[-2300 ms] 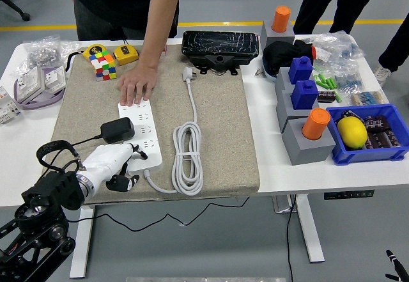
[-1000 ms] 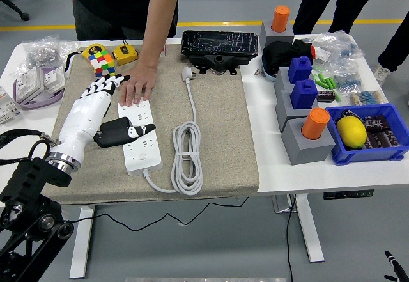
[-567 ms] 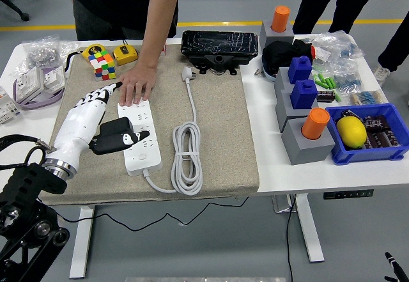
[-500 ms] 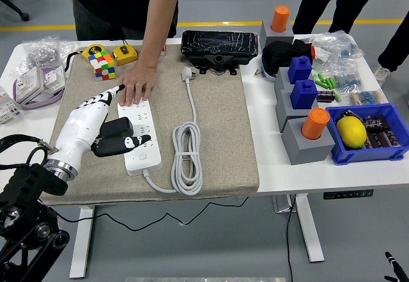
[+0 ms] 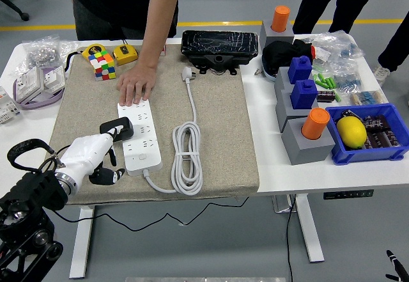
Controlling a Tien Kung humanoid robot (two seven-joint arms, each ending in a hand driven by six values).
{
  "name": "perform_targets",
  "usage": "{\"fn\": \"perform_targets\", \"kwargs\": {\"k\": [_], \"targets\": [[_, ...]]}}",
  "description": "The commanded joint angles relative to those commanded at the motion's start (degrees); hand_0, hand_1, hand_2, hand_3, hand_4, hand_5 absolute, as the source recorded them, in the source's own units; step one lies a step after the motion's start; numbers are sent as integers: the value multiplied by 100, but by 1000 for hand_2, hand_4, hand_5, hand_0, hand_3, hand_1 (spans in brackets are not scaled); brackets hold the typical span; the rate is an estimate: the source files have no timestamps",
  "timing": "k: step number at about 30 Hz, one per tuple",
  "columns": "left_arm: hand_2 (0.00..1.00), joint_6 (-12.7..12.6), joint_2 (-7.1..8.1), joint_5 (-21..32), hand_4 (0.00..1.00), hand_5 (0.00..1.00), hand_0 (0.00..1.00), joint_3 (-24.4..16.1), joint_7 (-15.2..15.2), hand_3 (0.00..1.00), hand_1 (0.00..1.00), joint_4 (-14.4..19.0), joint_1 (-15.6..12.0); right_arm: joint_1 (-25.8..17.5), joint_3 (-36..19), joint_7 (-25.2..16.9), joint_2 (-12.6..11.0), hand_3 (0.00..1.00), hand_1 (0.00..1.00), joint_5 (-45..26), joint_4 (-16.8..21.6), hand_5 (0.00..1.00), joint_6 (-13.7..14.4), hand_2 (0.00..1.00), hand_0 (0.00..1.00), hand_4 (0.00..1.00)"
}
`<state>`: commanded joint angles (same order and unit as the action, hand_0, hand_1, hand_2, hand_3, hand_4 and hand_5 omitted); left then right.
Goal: Pick up the plug,place it near the board,insert it into the board,press the button
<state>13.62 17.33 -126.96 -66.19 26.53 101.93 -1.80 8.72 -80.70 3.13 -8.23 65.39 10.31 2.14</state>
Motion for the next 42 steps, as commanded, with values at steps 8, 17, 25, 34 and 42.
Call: {"fn": "perform_targets", "kwargs": {"k": [8, 17, 25, 34, 42], "targets": [[136, 79, 121, 249, 500, 2, 157, 282, 22, 991, 36, 0, 1, 4, -25, 4, -12, 776, 758, 23, 0, 998, 1, 736, 816, 998], [137, 140, 126, 310, 530, 2, 155, 449, 41, 989, 35, 0, 71, -1, -34, 1, -9, 775, 758, 28, 0, 998, 0, 736, 815, 998], [140, 206, 124, 292, 561, 2, 155, 411, 42, 965, 37, 0, 47, -18, -43, -2, -1, 776, 758, 33, 0, 998, 3, 736, 816, 998], [143, 238, 137, 334, 595, 2, 154, 471, 0, 950, 40, 0, 30, -31, -43, -4, 11, 776, 758, 23, 0, 998, 8, 736, 816, 998], [143, 197, 139, 353, 590, 2, 154, 507, -57, 946, 39, 0, 37, -48, -35, -1, 16, 777, 758, 26, 0, 998, 7, 736, 816, 998]]}}
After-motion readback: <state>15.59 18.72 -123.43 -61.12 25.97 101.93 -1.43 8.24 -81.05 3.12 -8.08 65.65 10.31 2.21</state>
